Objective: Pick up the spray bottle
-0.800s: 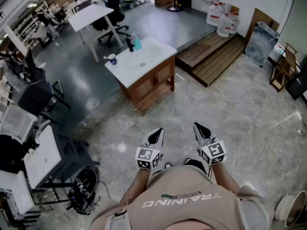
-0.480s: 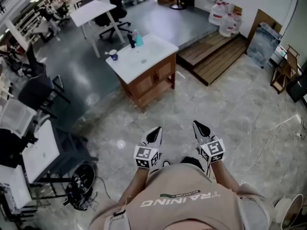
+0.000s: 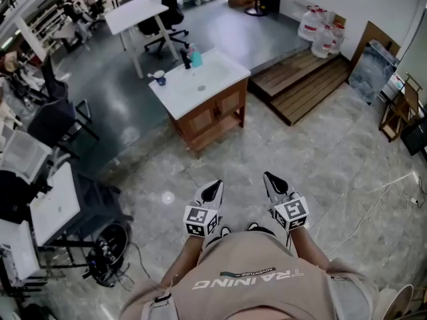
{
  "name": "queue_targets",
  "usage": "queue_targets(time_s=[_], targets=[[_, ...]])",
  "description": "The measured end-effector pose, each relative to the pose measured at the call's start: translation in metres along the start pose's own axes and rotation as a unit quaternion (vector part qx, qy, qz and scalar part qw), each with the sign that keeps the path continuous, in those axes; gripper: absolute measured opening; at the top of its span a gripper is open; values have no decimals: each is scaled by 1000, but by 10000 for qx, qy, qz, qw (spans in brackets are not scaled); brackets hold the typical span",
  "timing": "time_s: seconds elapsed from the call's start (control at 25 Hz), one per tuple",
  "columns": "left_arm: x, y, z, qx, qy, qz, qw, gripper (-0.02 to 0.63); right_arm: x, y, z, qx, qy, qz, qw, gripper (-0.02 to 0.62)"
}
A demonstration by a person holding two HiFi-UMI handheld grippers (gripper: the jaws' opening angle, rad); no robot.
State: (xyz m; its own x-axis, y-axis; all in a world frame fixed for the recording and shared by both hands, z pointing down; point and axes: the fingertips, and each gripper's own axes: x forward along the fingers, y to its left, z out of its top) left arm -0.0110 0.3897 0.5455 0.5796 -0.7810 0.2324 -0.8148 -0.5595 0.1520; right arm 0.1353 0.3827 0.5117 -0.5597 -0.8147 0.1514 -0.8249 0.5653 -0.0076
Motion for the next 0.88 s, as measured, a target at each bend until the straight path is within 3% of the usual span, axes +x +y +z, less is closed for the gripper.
queue_targets(time_s=[0.24,0.52,0.72,0.88], targets=[[29,-18,3,-22,6,18,10000,14,-6,-28,-3,-17,58,105,9999,2],[52,-39,-22,-251,270,11,9993,14,-10,-48,-39,24,386,144,9991,2],[63,-29,-27,-349,485,42,9982,14,-1,-56,-50,201,499,169,9984,2],[82,-12,-17,-256,405,-42,9988,15,28,-61,-50,256,510,243,9981,2]])
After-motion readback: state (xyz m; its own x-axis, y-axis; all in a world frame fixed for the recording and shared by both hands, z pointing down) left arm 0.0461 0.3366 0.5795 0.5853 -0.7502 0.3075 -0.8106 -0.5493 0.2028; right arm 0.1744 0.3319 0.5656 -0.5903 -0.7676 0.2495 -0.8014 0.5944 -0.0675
